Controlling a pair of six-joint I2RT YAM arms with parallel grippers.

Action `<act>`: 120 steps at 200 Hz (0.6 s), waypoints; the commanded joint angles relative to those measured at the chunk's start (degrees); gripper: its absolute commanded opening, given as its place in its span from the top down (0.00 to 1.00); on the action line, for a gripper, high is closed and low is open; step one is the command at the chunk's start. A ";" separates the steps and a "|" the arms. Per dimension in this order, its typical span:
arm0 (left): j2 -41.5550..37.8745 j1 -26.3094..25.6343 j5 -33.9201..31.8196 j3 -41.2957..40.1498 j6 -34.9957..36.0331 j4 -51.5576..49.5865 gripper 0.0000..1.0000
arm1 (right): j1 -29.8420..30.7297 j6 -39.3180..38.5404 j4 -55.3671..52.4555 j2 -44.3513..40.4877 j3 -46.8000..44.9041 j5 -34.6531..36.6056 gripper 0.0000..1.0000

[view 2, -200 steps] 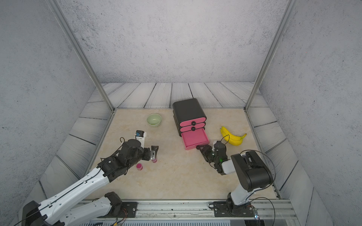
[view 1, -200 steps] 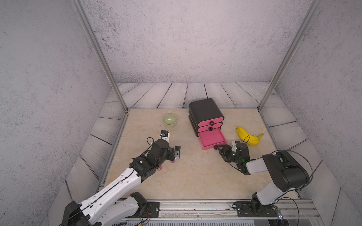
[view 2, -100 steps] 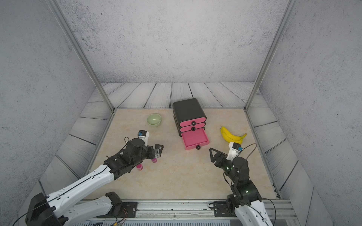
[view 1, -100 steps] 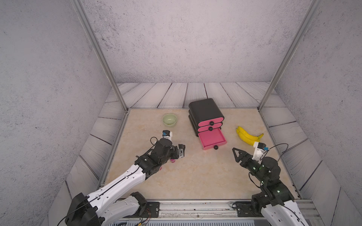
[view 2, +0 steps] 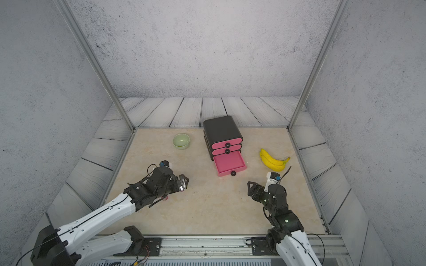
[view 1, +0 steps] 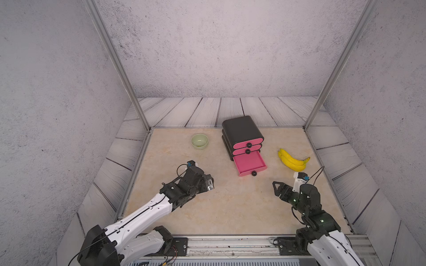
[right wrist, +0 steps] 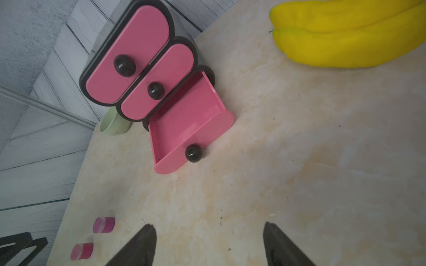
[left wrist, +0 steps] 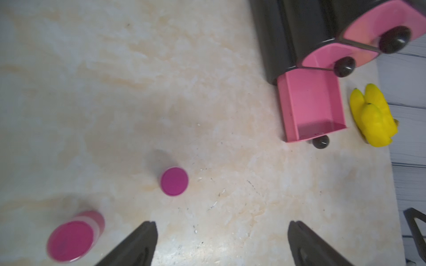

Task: Put the paint cans in the drawer according to color
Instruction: Pick up the paint can at the center of the board.

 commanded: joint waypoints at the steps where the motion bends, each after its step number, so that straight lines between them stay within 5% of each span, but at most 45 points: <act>1: 2.95 0.37 -4.67 3.57 -4.01 -9.49 0.13 | 0.04 -1.70 2.31 1.64 1.92 -3.44 0.22; 46: 10.80 0.19 -6.83 10.38 -4.88 -20.72 0.26 | 0.03 -1.51 2.26 0.96 1.42 -4.58 0.23; 120: 26.28 0.46 -5.86 16.45 -0.96 -15.86 0.35 | 0.06 -3.14 3.01 7.19 4.93 -7.00 0.23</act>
